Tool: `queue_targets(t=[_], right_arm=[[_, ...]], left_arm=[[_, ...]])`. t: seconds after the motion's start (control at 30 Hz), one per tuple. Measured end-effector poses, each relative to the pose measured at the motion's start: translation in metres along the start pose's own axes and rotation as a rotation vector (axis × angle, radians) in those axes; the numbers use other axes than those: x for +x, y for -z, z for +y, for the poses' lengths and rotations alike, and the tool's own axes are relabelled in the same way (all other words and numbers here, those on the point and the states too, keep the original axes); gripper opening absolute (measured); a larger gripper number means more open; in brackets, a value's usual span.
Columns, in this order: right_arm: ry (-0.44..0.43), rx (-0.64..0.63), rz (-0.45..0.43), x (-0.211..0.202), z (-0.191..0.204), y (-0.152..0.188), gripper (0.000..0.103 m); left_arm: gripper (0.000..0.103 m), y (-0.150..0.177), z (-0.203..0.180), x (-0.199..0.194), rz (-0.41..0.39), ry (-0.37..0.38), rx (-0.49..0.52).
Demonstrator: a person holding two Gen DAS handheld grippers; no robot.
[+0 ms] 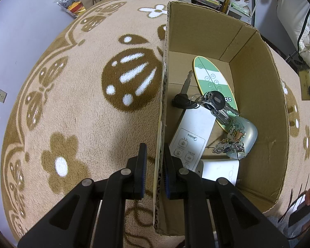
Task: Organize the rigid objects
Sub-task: 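Grasp the AIMA tag keys by the ring with the right gripper, then carry the AIMA tag keys into the box and release them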
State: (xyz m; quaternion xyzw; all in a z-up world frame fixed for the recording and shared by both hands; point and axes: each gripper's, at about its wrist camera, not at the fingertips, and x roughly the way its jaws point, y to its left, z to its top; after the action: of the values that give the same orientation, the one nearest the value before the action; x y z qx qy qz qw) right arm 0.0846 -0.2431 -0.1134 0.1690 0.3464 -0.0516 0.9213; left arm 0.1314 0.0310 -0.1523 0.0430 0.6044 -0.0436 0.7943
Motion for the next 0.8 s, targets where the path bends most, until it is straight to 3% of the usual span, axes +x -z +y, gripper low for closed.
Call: queue_targets(t=[0.37,0.8], right_arm=[[-0.146,-0.150,-0.027,-0.019,0.066,0.005,0.008],[-0.213,-0.251,0.060,-0.004,0.105,0.033,0.008]], left_arm=[[0.014,0.000,0.000,0.000,0.000,0.001,0.000],[0.014,0.000,0.000,0.000,-0.001,-0.002,0.002]])
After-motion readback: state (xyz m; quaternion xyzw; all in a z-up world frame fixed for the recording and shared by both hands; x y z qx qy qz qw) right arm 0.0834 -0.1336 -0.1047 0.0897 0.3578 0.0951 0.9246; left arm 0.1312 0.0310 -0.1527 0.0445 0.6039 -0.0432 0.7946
